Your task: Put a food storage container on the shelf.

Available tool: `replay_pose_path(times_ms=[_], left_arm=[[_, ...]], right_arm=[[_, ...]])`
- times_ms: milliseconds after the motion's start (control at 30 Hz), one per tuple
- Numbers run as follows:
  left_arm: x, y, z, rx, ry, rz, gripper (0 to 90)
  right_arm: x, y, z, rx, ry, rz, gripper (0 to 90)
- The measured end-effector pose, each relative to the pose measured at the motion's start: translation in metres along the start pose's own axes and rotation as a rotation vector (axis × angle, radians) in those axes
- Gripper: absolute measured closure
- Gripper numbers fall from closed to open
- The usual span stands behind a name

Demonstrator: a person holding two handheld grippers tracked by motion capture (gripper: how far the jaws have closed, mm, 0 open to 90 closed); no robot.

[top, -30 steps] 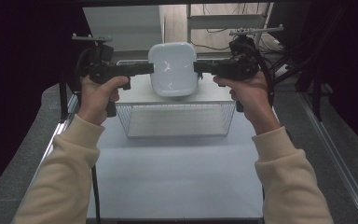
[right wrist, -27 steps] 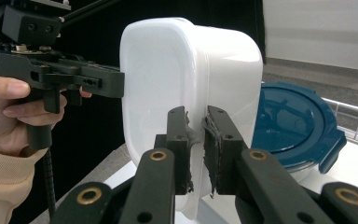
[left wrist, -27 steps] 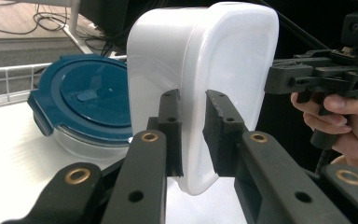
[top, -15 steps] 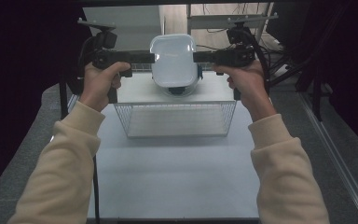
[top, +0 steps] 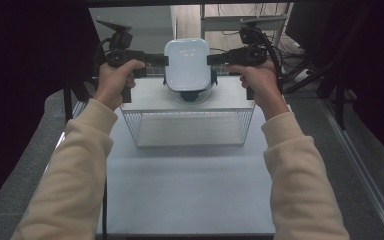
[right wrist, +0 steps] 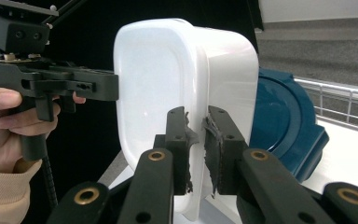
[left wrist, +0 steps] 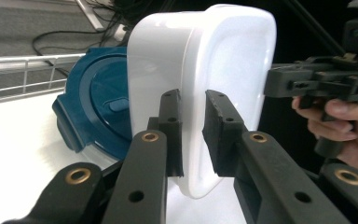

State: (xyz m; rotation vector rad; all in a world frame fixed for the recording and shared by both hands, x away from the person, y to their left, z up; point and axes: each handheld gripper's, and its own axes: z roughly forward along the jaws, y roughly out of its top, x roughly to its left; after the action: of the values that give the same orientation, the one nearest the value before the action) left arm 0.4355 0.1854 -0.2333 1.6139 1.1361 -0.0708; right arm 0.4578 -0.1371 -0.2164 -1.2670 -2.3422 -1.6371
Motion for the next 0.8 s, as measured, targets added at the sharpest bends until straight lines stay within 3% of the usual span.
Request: replay_pose_path(times_ms=[267,400,500,633,800], left_arm=[[0.015,0.012,0.009,0.01,-0.051,-0.076,77.5],[0.023,0.016,0.015,0.009,-0.059,-0.116,77.1],[0.033,0.017,0.02,0.005,-0.088,-0.154,75.7],[0.037,0.017,0.024,-0.011,-0.08,-0.173,74.7],[0.043,0.014,0.031,-0.014,-0.057,-0.192,70.6]], right_arm=[[-0.021,0.007,0.008,0.007,0.043,0.11,75.9],[-0.026,0.011,0.013,0.014,0.033,0.15,73.7],[-0.03,0.011,0.017,0.001,0.02,0.184,72.0],[-0.039,0.01,0.023,-0.024,0.034,0.252,70.9],[-0.047,0.009,0.031,-0.046,0.033,0.297,69.9]])
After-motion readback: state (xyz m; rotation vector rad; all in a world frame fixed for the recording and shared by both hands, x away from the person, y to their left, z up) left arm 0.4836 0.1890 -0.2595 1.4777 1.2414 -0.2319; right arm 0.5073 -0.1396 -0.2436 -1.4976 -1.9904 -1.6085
